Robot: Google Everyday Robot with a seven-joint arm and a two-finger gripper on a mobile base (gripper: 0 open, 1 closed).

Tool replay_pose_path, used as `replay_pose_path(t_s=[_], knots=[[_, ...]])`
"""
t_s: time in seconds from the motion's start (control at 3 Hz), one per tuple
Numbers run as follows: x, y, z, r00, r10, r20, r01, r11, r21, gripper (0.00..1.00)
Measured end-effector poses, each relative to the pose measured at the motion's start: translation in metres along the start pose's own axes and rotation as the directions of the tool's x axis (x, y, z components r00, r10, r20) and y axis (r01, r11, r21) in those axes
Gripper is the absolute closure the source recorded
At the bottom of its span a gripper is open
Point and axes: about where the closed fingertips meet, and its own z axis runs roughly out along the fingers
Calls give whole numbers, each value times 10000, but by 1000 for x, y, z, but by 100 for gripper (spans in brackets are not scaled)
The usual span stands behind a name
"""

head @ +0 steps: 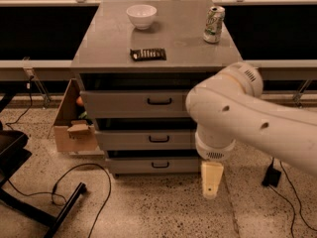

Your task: Open bottom drawer

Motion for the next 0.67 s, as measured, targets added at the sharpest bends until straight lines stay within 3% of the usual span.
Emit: replay_pose_path(t_s=[0.33, 0.67], knots=[[-6, 0, 42, 9994, 232, -240, -231, 9997, 64, 0], [7, 4, 69, 9955, 939, -129, -946, 9919, -850, 0]])
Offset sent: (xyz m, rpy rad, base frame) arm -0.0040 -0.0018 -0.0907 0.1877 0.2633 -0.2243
